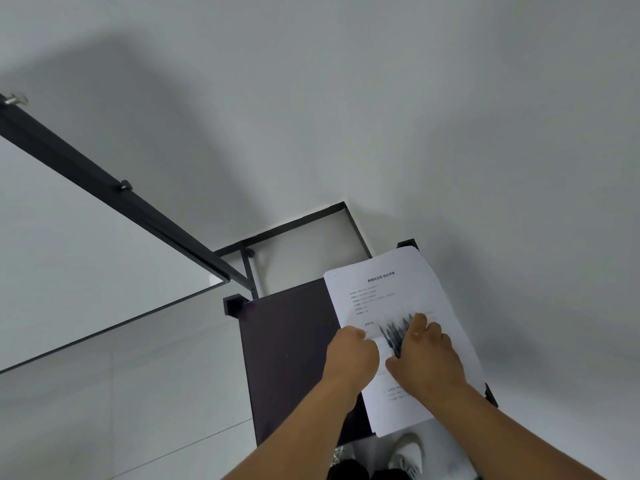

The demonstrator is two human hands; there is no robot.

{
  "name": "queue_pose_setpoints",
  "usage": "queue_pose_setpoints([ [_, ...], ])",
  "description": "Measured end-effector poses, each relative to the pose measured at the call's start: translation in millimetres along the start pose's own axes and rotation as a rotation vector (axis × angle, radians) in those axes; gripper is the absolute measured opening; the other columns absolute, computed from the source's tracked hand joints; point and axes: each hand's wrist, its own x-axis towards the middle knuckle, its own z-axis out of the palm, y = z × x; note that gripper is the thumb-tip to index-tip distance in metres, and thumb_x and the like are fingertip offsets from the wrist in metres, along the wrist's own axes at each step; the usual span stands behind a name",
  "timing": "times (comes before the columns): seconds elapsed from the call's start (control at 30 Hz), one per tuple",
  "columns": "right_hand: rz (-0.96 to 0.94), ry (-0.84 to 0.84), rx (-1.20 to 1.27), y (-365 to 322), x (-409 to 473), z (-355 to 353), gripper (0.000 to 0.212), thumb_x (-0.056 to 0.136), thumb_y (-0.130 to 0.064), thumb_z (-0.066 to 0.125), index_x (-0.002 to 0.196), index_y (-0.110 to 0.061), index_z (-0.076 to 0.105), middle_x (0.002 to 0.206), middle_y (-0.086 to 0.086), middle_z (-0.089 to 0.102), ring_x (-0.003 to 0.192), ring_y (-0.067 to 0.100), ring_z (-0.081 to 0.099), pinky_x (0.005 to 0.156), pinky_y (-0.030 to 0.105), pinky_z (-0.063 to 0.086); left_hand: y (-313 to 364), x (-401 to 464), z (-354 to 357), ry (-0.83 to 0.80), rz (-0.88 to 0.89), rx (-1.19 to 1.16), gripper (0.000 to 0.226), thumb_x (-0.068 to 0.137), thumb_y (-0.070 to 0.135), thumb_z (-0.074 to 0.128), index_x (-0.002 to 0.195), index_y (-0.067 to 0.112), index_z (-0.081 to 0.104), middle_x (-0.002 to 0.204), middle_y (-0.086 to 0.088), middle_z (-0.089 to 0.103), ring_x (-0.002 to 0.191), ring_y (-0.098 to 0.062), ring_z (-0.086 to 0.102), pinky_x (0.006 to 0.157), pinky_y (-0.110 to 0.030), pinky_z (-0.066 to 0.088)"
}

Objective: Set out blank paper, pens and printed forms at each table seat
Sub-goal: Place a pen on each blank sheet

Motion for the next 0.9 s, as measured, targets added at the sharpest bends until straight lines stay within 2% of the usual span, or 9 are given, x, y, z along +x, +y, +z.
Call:
queue_pose_setpoints([
  [0.17,-0.013,0.016,-0.002,-3.8,2.0,5.8,0.065,0.095,-0.042,0.069,0.141,-0.013,0.032,0.128,0.008,0.057,0.107,0.021,0.063,0.090,0.028,0.056,-4.3,4.7,1.0,0.032,-0.063,-0.031,0.014,0.100,0.009,0.050,0.103,0.017,0.062,0.110,0.000,0.071,0.078,-0.009,0.063,0.058,-0.020,0.050],
  [0.27,-0.034,0.011,-0.045,-2.7,6.0,6.2,0.054,0.097,-0.037,0.069,0.134,-0.013,0.038,0.122,0.006,0.061,0.092,0.015,0.057,0.084,0.024,0.055,-0.3,3.9,0.7,0.031,-0.084,-0.038,0.034,0.105,0.003,0.048,0.074,0.015,0.047,0.083,0.000,0.057,0.063,-0.011,0.043,0.054,-0.023,0.036],
  [0.37,-0.049,0.022,-0.082,-2.6,8.1,9.7,0.048,0.098,-0.035,0.068,0.132,-0.013,0.042,0.118,0.005,0.062,0.085,0.013,0.052,0.079,0.022,0.050,2.5,-4.1,-7.4,0.052,0.120,0.482,0.032,0.106,-0.012,0.042,0.079,0.006,0.046,0.109,-0.009,0.064,0.073,-0.019,0.050,0.052,-0.026,0.020],
  [0.43,-0.062,0.040,-0.122,-0.6,8.2,11.8,0.041,0.101,-0.033,0.065,0.130,-0.013,0.044,0.117,0.004,0.062,0.084,0.013,0.051,0.077,0.021,0.049,-8.2,15.6,3.0,0.013,-0.133,0.039,0.018,0.108,0.004,0.047,0.094,-0.002,0.058,0.113,-0.007,0.067,0.091,-0.021,0.064,0.052,-0.021,0.028],
  [0.47,-0.070,0.048,-0.137,-0.4,7.4,12.1,0.038,0.102,-0.032,0.063,0.130,-0.013,0.046,0.116,0.003,0.063,0.083,0.012,0.051,0.077,0.020,0.050,-18.2,27.0,1.7,0.022,-0.120,-0.147,0.024,0.106,0.018,0.049,0.100,-0.001,0.063,0.106,-0.005,0.068,0.088,-0.018,0.064,0.053,-0.018,0.036],
  [0.57,-0.103,0.059,-0.157,4.1,8.4,13.1,0.028,0.106,-0.033,0.058,0.126,-0.014,0.051,0.112,0.001,0.065,0.081,0.010,0.054,0.079,0.019,0.054,-21.7,22.5,3.4,0.024,-0.131,-0.278,0.033,0.099,0.035,0.048,0.108,0.012,0.070,0.101,-0.004,0.068,0.084,-0.016,0.062,0.058,-0.020,0.049],
  [0.73,-0.096,0.004,-0.135,7.8,14.2,12.0,0.006,0.106,-0.022,0.055,0.102,-0.018,0.059,0.095,-0.003,0.062,0.077,0.010,0.058,0.067,0.018,0.045,-20.4,11.9,-5.9,-0.008,-0.091,-0.367,0.032,0.101,0.031,0.050,0.113,0.009,0.070,0.098,-0.003,0.066,0.081,-0.014,0.059,0.063,-0.024,0.049],
  [0.83,-0.110,-0.039,-0.073,5.4,17.5,5.3,0.006,0.105,-0.019,0.056,0.100,-0.016,0.057,0.088,-0.005,0.057,0.071,0.009,0.057,0.056,0.020,0.039,-18.0,5.4,-12.3,0.001,-0.091,-0.407,0.020,0.104,0.031,0.051,0.093,0.019,0.063,0.089,0.002,0.065,0.076,-0.013,0.059,0.066,-0.027,0.050],
  [0.9,-0.129,-0.052,-0.015,-2.1,16.5,-3.6,0.006,0.105,-0.020,0.056,0.101,-0.016,0.055,0.088,-0.004,0.059,0.071,0.009,0.059,0.059,0.022,0.047,-12.3,1.2,-18.8,0.006,-0.090,-0.428,0.023,0.107,0.029,0.051,0.088,0.022,0.062,0.085,0.002,0.065,0.072,-0.012,0.059,0.065,-0.026,0.050],
])
